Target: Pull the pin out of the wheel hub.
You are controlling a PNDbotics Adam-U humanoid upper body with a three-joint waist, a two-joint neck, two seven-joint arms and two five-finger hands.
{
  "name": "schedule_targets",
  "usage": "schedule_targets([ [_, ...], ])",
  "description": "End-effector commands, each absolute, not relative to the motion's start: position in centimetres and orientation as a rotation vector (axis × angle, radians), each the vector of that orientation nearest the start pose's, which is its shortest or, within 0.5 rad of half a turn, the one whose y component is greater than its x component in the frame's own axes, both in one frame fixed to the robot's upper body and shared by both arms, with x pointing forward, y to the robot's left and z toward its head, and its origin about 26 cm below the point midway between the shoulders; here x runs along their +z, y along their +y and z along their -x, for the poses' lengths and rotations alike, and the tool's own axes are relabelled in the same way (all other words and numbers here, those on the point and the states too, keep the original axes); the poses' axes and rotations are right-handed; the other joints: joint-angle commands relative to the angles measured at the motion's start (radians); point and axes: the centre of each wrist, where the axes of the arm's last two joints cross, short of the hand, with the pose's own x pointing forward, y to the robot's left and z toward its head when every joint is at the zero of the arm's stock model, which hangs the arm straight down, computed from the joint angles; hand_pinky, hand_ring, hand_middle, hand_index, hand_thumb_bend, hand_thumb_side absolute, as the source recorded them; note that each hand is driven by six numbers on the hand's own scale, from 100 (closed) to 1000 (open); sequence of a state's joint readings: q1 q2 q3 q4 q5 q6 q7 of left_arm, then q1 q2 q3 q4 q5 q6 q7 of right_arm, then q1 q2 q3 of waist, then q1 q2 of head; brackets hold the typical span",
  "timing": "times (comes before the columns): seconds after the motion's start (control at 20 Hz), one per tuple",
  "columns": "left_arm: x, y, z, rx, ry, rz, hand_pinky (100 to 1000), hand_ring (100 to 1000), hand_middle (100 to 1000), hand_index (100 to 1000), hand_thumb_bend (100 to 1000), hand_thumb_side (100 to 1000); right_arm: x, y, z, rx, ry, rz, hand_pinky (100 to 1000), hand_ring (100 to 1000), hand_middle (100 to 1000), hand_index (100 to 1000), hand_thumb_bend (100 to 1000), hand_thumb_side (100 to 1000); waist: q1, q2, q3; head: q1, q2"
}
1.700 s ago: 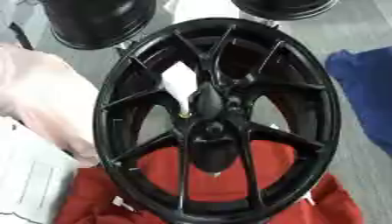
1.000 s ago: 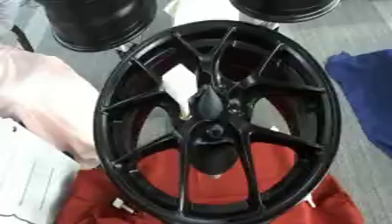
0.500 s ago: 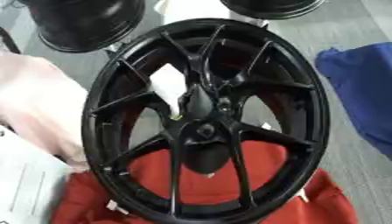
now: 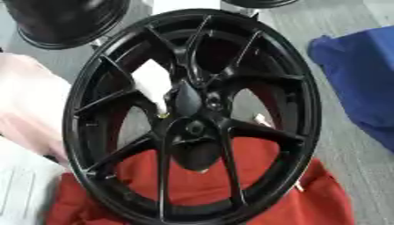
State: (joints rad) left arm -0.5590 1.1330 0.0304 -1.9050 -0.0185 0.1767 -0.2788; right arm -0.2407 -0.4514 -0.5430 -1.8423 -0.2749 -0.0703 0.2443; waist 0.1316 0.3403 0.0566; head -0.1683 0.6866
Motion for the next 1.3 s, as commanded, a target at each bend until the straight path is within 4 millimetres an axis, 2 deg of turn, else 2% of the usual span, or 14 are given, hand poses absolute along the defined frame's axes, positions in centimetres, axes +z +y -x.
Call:
schedule_targets([
  [0.05,39.7,33.2,-27.5,-1.394,-1.734,-0.916,803,713,655,801,472,460,23.4,-43.3,-26.3,0.187,-2.296,0.428,862,647,639,777,100,593,0.003,-0.014,-0.002,-0.020,0.004],
  [0.4,41.6,30.5,-26.8,-1.659,-1.549,-0.847,821,744,689,815,487,533,23.7,-43.2,-25.9,0.202,-2.290,0.470,866,646,638,775,100,588,0.014,-0.015,-0.005,-0.032,-0.011],
  [0.7,42.3,27.9,-27.1,-1.773,-1.567,-0.792,817,742,687,816,493,526,23.8,-43.2,-25.7,0.193,-2.282,0.502,864,644,636,774,100,585,0.019,-0.018,-0.004,-0.029,-0.014],
  [1.0,42.9,25.2,-28.2,-1.848,-1.604,-0.732,826,767,721,846,527,526,23.7,-43.2,-25.8,0.198,-2.272,0.497,864,641,634,774,100,587,0.019,-0.023,-0.005,-0.021,-0.016],
  [1.3,43.3,23.0,-29.7,-1.911,-1.639,-0.675,835,780,739,859,547,512,23.5,-43.2,-25.8,0.199,-2.265,0.493,864,641,633,774,100,587,0.018,-0.028,-0.005,0.036,0.004],
])
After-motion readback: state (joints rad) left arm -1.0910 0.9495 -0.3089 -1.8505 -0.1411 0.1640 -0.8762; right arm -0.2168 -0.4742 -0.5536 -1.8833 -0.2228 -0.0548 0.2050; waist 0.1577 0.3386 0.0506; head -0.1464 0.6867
